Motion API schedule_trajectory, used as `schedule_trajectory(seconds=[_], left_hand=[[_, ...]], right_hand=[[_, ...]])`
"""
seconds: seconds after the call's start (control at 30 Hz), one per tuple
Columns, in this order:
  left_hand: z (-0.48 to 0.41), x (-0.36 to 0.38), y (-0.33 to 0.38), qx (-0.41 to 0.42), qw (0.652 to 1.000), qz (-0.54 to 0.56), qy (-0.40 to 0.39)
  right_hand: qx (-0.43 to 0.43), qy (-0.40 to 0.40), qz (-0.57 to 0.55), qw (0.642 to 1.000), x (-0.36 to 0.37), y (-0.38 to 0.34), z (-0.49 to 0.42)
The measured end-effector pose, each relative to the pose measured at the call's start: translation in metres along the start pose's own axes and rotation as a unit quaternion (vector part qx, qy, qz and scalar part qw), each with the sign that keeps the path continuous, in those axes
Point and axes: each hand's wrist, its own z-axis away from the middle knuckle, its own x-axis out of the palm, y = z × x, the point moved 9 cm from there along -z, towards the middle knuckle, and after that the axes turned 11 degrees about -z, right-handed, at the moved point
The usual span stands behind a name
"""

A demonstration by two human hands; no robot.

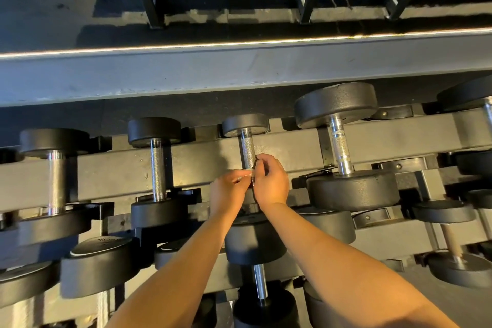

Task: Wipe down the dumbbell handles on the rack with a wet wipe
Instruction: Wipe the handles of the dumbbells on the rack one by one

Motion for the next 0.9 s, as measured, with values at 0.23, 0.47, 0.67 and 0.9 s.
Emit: schedule_trajectory(seconds=[0.23, 0.47, 0.67, 0.9], left_hand=[[-0.027, -0.004, 0.021, -0.013, 0.992, 0.11, 0.058], [-0.013, 0.001, 0.009, -0.038, 0.998, -0.039, 0.032], [-0.003, -0.003, 0.006, -0.056, 0.997, -0.047, -0.034], [0.007, -0.004, 0.035, 0.033, 0.999, 0.015, 0.013]], right_hand=[[-0.009, -0.008, 0.017, 1.0, 0.002, 0.002, -0.003], [0.006, -0.015, 0.0, 1.0, 0.002, 0.003, -0.003], [0.04, -0.064, -0.067, 0.995, -0.003, 0.002, 0.003], [0.027, -0.119, -0.083, 0.989, -0.008, -0.02, 0.006]])
